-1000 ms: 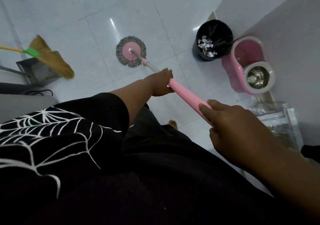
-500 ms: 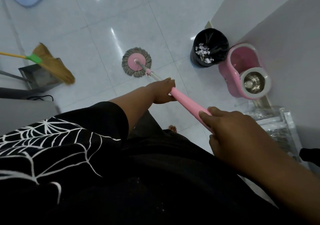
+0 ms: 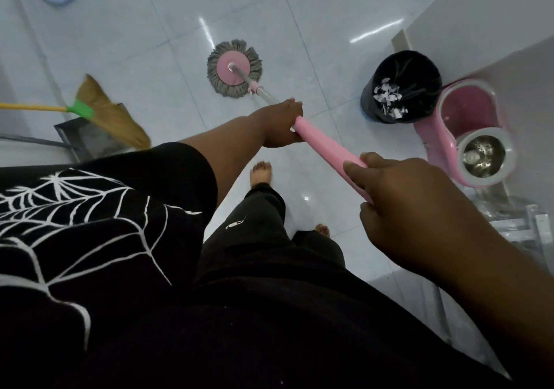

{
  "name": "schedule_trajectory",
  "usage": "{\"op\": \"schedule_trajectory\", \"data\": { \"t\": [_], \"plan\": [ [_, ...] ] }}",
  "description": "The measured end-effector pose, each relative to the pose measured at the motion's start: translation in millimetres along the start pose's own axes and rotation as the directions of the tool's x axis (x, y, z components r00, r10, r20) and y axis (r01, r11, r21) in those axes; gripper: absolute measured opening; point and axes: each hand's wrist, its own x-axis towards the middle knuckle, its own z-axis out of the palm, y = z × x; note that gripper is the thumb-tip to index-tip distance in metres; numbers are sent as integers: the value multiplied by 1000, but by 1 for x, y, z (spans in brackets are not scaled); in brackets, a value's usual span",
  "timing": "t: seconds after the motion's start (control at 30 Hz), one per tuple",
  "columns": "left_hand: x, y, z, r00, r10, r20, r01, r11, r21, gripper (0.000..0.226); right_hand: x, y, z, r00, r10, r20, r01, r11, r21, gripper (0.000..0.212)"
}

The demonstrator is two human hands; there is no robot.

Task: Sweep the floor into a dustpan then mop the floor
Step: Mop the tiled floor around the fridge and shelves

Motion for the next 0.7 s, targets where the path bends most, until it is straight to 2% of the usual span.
{"op": "schedule_trajectory", "data": {
  "t": [0.2,0.33,0.53,0.7],
  "plan": [
    [36,-57,-51,995,-104,14,103,994,30,58,80,-7,-13,994,-50,-100,52,999,15,45],
    [45,-68,-58,993,-118,19,117,992,51,54,94,-7,-8,991,-42,-125,48,998,45,47],
    [41,-41,-37,991,-130,45,127,990,56,54,63,7,8,992,-25,-127,36,996,86,50],
    [22,14,0,995,-97,40,95,995,30,54,4,25,25,995,13,-98,-5,996,85,46]
  ]
}}
